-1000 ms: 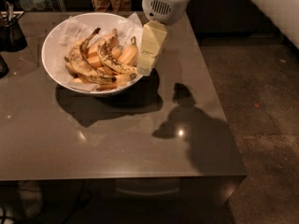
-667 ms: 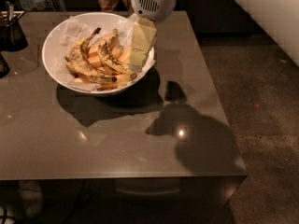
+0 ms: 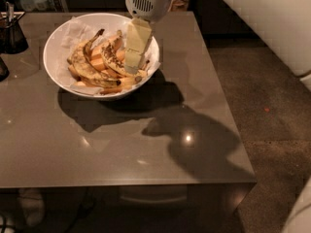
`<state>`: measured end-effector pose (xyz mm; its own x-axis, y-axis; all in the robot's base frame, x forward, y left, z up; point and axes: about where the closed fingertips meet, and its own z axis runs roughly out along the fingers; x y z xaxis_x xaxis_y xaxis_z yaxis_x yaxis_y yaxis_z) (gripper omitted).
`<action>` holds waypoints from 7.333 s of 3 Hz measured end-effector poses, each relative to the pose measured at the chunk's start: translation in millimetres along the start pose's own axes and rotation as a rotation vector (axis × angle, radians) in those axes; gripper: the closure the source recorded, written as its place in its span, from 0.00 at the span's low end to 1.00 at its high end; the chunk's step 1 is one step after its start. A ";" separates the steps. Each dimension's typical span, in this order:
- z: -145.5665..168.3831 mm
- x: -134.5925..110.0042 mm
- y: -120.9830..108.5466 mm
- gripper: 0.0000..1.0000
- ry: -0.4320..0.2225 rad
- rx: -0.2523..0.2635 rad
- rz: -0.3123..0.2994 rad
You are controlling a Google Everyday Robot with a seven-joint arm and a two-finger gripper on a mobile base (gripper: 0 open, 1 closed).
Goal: Pick banana from white bowl
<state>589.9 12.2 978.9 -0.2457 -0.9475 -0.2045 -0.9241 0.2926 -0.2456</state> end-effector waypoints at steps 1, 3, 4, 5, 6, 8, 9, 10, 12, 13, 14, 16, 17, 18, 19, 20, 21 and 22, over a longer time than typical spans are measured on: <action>6.1 -7.6 -1.0 0.00 0.002 -0.010 0.000; 14.3 -18.7 -2.7 0.12 0.013 -0.014 0.002; 16.0 -24.6 -2.8 0.17 0.020 -0.010 -0.011; 17.5 -31.5 1.1 0.32 0.030 -0.004 -0.033; 19.6 -37.9 3.7 0.30 0.038 -0.005 -0.047; 26.8 -53.7 4.2 0.32 0.051 -0.015 -0.068; 32.7 -60.7 3.0 0.39 0.063 -0.013 -0.065; 37.9 -64.7 1.8 0.38 0.074 -0.019 -0.045; 46.4 -63.8 -0.4 0.30 0.085 -0.053 0.029; 49.6 -65.3 -0.7 0.31 0.079 -0.077 0.071; 52.4 -67.6 -0.9 0.42 0.072 -0.094 0.104; 57.6 -70.4 -0.1 0.46 0.073 -0.118 0.127; 61.9 -73.0 3.9 0.44 0.067 -0.148 0.140; 66.0 -76.0 7.5 0.44 0.059 -0.178 0.162; 69.3 -77.5 9.5 0.43 0.050 -0.202 0.169; 72.5 -77.4 10.9 0.43 0.046 -0.220 0.164; 72.9 -75.0 10.7 0.61 0.040 -0.222 0.164; 72.5 -69.6 10.1 0.86 0.042 -0.222 0.164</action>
Offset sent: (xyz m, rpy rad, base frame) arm 0.0048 0.0123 -0.0140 -0.0272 0.0644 -0.0139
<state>619.0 90.5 922.0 -0.4052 -0.8955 -0.1840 -0.9113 0.4118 0.0022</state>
